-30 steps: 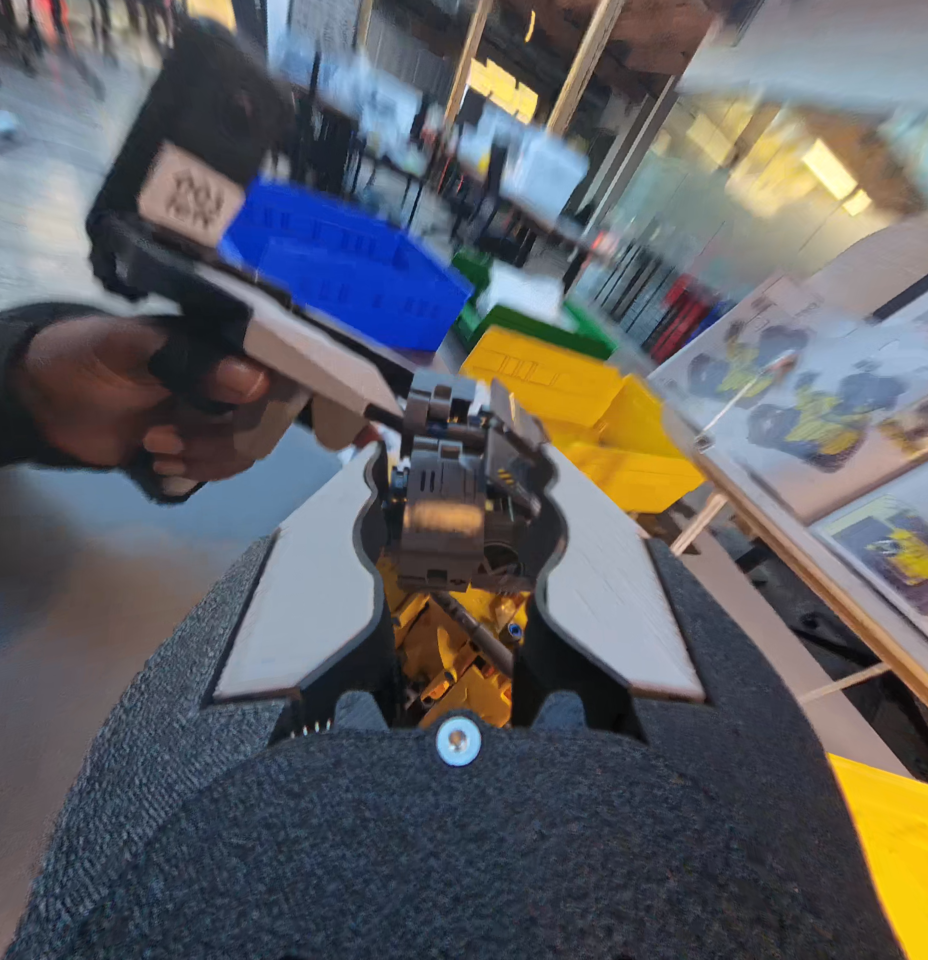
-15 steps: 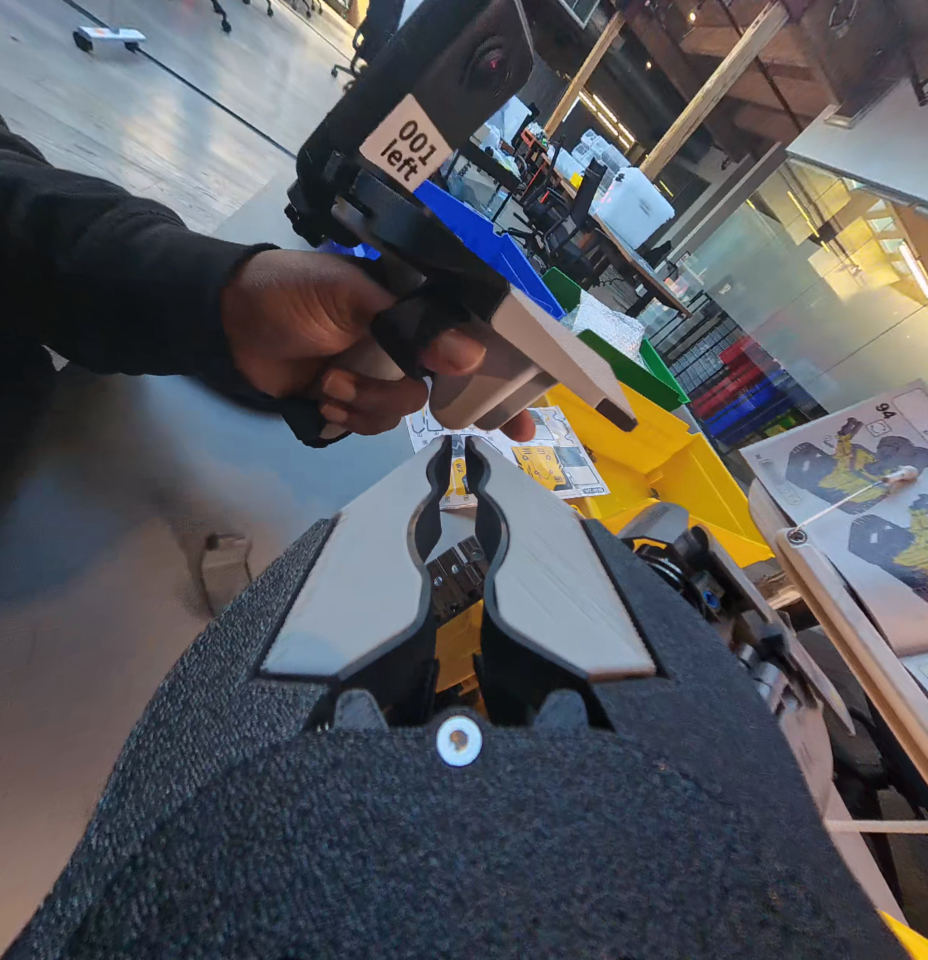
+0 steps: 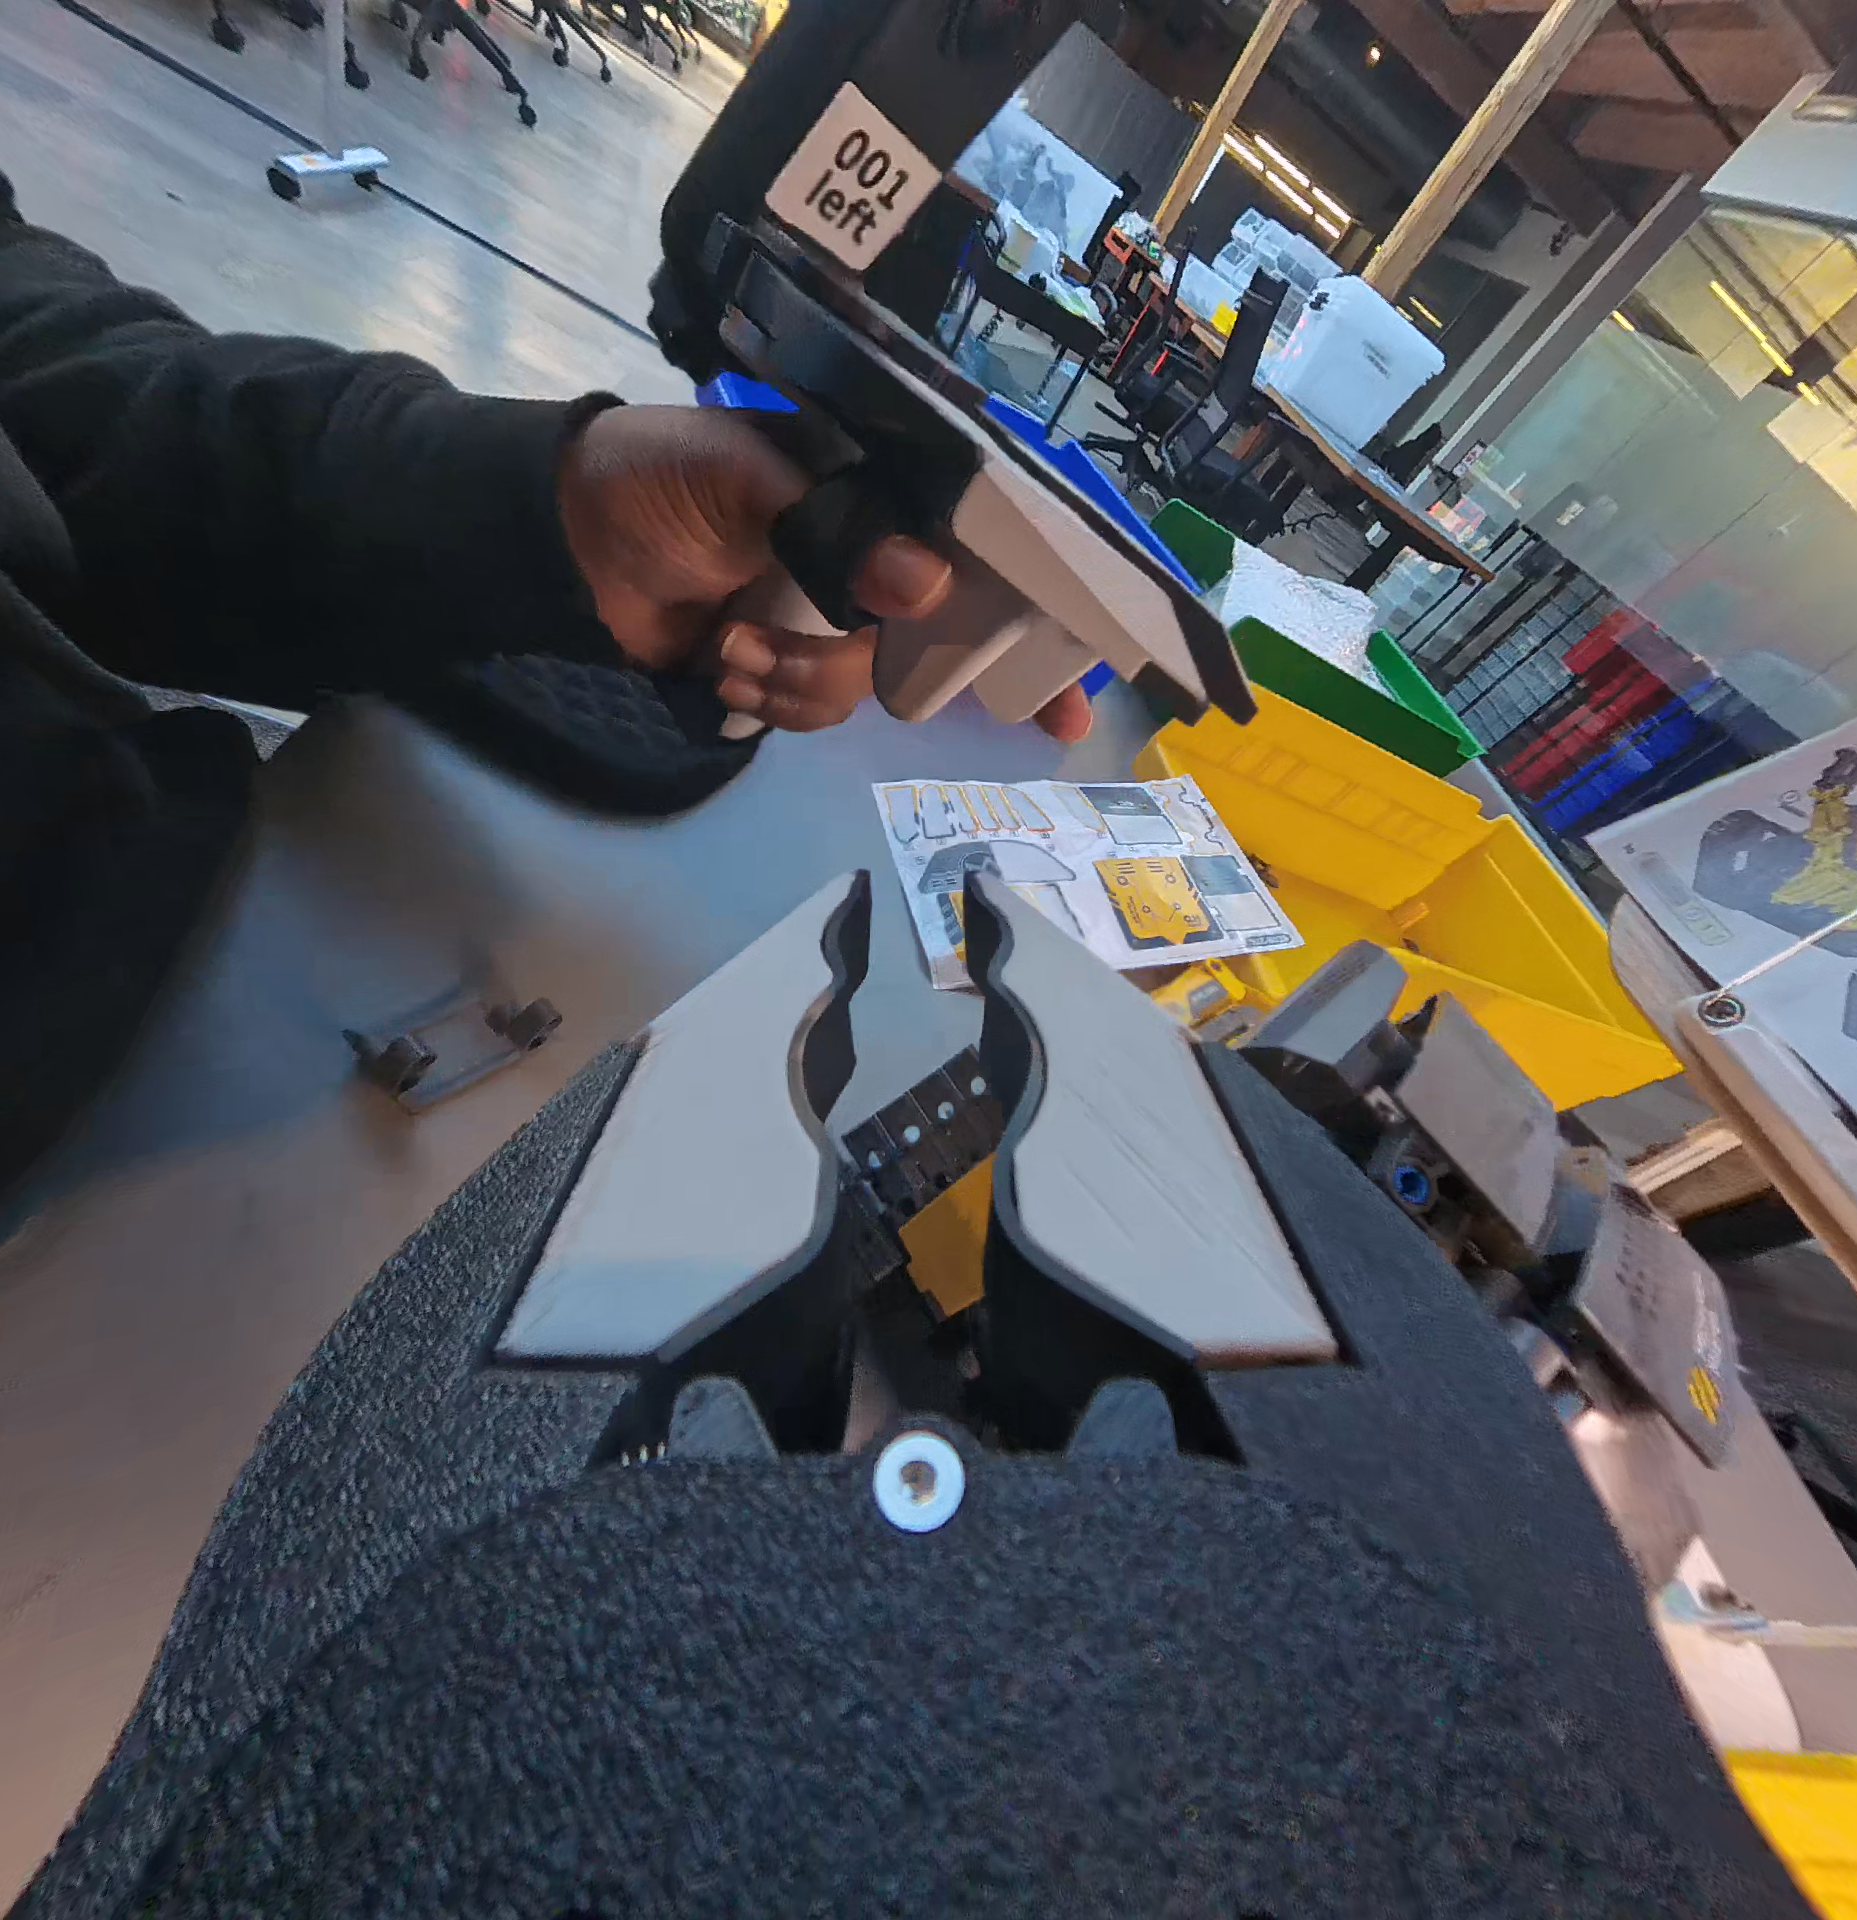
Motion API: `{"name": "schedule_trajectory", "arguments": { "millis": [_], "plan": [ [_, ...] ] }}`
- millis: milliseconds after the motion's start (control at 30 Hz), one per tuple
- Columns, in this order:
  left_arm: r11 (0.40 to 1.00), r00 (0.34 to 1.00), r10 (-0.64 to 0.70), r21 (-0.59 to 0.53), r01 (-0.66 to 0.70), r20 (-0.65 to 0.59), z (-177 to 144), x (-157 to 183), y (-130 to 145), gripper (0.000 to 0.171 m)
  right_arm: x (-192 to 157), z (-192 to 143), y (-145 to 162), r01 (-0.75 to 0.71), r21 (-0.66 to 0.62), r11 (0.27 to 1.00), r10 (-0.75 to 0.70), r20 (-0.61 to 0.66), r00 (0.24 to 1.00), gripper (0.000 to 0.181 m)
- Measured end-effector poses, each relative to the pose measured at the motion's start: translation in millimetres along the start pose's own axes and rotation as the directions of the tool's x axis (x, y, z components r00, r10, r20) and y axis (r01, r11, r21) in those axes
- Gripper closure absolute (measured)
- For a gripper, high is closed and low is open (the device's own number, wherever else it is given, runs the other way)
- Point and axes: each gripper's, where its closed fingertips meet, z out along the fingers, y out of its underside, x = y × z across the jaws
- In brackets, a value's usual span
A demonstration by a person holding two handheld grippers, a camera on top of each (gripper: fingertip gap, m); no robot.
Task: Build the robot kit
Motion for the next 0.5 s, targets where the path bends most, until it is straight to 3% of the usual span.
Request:
{"name": "schedule_trajectory", "arguments": {
  "millis": [167, 300, 500],
  "plan": [
    [0.971, 0.993, 0.11, -0.211, -0.116, -0.038, -21, -1, 29, 0.125, -15, -18, 6, -0.07, -0.003, 0.998, 0.07, 0.038, 0.997, 0.16],
    [0.931, 0.989, 0.117, -0.337, -0.139, -0.086, -38, -3, 61, 0.124, -19, -33, 14, -0.096, -0.025, 0.995, 0.097, 0.021, 0.995, 0.156],
    [0.917, 0.985, 0.123, -0.365, -0.159, -0.121, -56, 2, 77, 0.121, -5, -62, 20, -0.127, -0.016, 0.992, 0.125, -0.089, 0.988, 0.153]
  ]
}}
